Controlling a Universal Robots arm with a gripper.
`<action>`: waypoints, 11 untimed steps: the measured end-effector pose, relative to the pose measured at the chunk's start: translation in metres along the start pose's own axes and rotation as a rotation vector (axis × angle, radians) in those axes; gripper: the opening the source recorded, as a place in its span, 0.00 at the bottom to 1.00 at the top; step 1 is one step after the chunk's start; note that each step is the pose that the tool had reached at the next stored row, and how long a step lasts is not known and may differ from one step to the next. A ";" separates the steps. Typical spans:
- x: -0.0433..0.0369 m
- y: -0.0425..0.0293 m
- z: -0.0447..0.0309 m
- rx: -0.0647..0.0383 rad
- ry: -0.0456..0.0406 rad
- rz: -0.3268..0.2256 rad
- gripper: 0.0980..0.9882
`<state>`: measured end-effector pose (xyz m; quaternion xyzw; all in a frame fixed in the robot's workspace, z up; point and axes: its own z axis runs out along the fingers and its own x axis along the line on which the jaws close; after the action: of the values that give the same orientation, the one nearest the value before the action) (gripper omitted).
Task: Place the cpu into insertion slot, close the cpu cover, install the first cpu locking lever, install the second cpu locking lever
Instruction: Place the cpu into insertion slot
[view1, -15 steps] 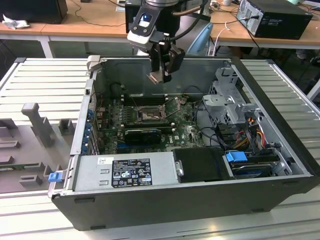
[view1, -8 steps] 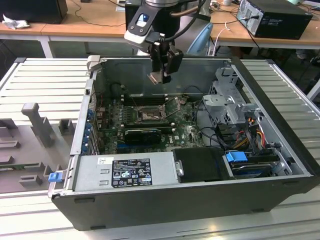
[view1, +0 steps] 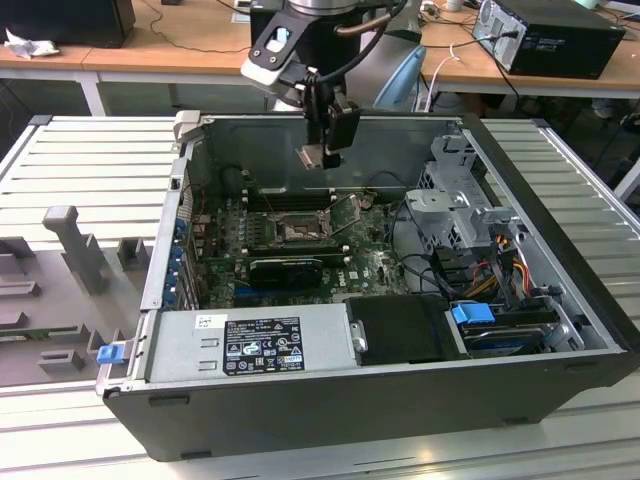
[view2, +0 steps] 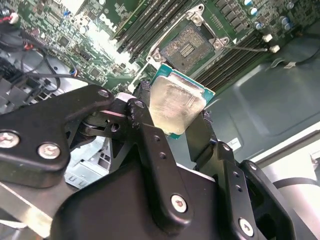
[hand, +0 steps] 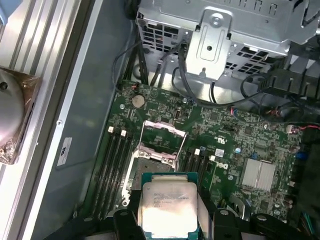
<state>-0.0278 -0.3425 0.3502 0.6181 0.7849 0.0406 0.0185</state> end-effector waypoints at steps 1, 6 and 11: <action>0.0000 0.0000 0.0003 0.000 -0.0014 0.016 0.48; 0.0000 -0.0002 0.0017 -0.001 -0.0063 0.072 0.48; 0.0000 -0.0003 0.0031 -0.002 -0.0103 0.116 0.48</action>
<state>-0.0278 -0.3425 0.3471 0.6627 0.7475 0.0394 0.0208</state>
